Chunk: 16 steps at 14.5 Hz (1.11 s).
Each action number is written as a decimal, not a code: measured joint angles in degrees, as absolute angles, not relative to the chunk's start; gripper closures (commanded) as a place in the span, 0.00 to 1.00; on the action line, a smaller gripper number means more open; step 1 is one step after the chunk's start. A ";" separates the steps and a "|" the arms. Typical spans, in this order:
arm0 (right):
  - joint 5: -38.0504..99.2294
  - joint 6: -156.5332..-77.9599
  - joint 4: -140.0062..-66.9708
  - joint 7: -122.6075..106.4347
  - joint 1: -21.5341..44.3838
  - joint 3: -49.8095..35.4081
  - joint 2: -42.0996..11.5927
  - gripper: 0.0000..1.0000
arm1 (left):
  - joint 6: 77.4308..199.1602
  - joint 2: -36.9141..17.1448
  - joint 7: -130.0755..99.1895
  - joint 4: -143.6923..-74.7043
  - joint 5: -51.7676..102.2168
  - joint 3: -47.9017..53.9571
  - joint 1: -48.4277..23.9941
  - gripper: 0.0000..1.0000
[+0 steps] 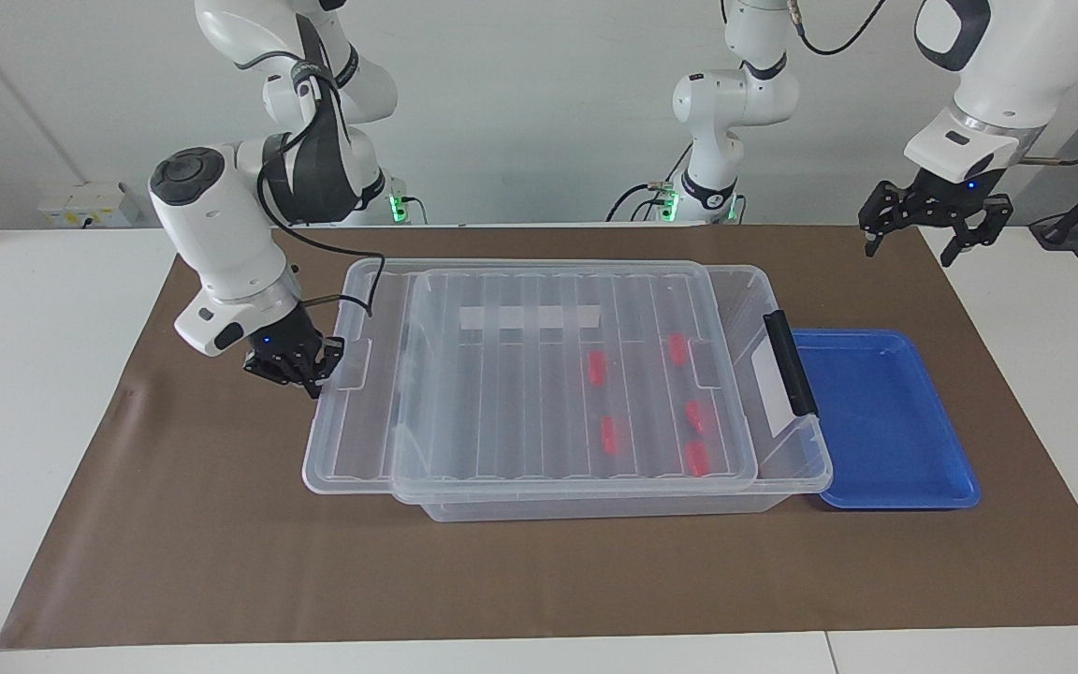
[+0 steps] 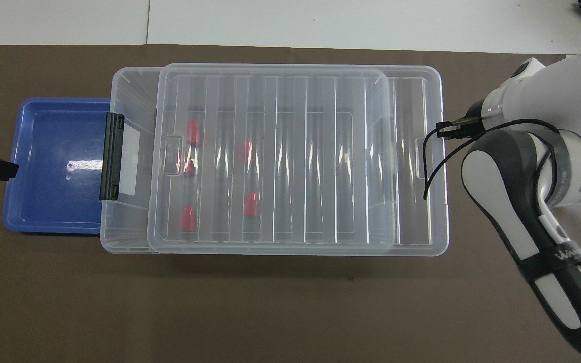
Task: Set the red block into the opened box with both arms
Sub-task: 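Slide the lid back over the box with the right gripper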
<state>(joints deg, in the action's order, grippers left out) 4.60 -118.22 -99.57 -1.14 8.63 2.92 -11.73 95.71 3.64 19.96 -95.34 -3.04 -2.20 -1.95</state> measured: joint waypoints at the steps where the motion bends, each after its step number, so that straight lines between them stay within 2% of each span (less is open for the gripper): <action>1: 4.60 -118.22 -99.57 -0.44 9.15 2.91 -11.74 1.00 | 95.71 3.64 19.96 -95.34 -3.04 -2.20 -1.95 0.00; 16: 8.96 -118.23 -99.53 0.99 12.41 2.71 -11.74 1.00 | 95.71 3.64 19.96 -95.34 -3.04 -2.21 -1.95 0.00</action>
<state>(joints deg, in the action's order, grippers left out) 8.96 -118.23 -99.53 0.99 12.41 2.71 -11.74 95.71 3.64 19.96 -95.34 -3.04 -2.21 -1.95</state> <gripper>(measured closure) 0.991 0.000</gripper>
